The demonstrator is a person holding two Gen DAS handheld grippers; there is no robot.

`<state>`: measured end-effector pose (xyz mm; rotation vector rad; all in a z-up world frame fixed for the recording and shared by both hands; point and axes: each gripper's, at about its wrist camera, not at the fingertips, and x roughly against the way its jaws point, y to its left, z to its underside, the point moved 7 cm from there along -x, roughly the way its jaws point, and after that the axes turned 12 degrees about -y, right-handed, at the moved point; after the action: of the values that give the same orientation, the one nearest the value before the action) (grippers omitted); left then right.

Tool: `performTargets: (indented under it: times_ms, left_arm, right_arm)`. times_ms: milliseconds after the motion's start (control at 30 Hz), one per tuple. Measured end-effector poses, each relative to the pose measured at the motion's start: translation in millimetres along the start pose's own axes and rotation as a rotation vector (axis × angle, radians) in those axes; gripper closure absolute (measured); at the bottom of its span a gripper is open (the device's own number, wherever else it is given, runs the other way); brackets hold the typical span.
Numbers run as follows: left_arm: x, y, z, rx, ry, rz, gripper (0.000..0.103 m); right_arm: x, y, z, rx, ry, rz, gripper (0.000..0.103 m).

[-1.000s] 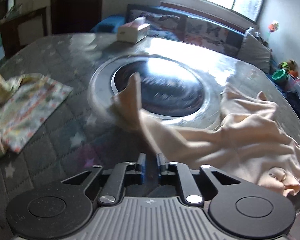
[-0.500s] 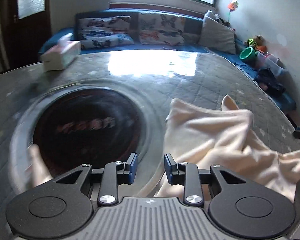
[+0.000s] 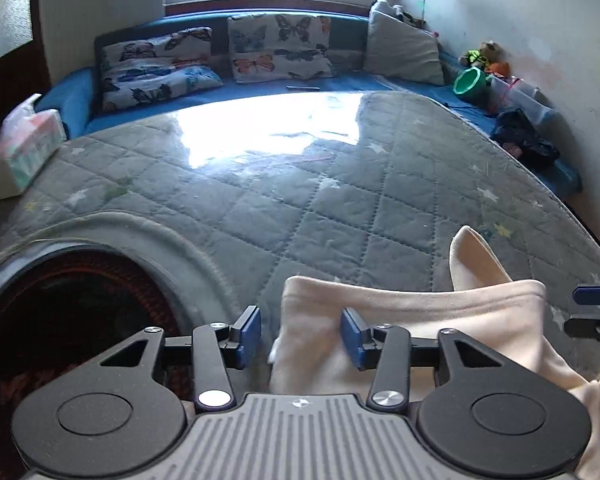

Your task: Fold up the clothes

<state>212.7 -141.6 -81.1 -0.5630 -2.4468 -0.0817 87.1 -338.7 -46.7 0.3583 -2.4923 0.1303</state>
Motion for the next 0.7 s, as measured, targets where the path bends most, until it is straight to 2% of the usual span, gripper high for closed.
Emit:
performTargets:
  times_ms: [33, 67, 133, 267, 467, 633, 700]
  left_arm:
    - [-2, -1, -1, -0.002, -0.010, 0.004, 0.061]
    - [-2, 0, -1, 0.004, -0.015, 0.015, 0.076]
    - [-2, 1, -2, 0.013, -0.027, 0.032, 0.094]
    - [8, 18, -3, 0.012, -0.071, -0.070, 0.095]
    - [26, 60, 3, 0.133, -0.100, -0.225, 0.095]
    - [41, 85, 9, 0.193, -0.108, -0.294, 0.095]
    - [41, 88, 9, 0.191, -0.102, -0.290, 0.095]
  right_arm:
    - [-3, 1, -1, 0.003, 0.003, -0.005, 0.069]
    - [-5, 1, -2, 0.007, 0.004, -0.009, 0.069]
    - [-8, 2, -4, 0.011, 0.005, -0.014, 0.068]
    - [-17, 3, -10, 0.019, 0.006, -0.026, 0.068]
    - [-36, 9, -23, 0.024, -0.006, -0.055, 0.068]
    - [-61, 10, -33, -0.011, -0.010, -0.065, 0.068]
    - [-69, 8, -36, -0.020, -0.016, -0.056, 0.068]
